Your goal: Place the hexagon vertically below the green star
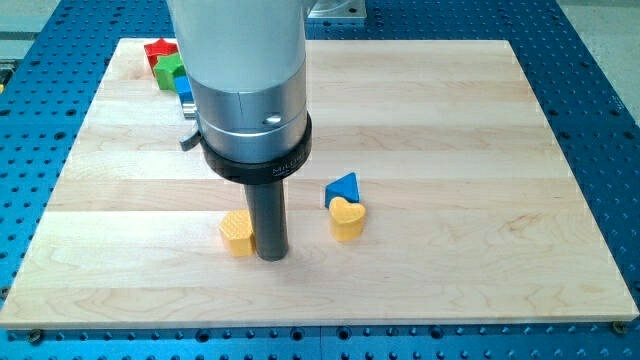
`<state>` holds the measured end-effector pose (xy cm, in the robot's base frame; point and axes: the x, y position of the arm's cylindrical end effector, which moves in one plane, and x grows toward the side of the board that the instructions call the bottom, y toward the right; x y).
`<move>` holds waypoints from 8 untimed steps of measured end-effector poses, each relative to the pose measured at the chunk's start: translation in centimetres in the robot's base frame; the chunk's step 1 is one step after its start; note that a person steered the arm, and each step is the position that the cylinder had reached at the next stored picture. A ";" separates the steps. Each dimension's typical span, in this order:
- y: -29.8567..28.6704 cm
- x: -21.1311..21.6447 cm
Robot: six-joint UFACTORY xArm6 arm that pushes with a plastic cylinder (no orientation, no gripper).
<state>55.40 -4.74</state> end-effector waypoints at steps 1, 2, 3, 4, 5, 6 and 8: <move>-4.3 1.7; -6.8 -2.5; -7.6 -9.6; -8.4 -14.3; -9.0 -19.4; -11.3 -19.8; -18.6 -14.3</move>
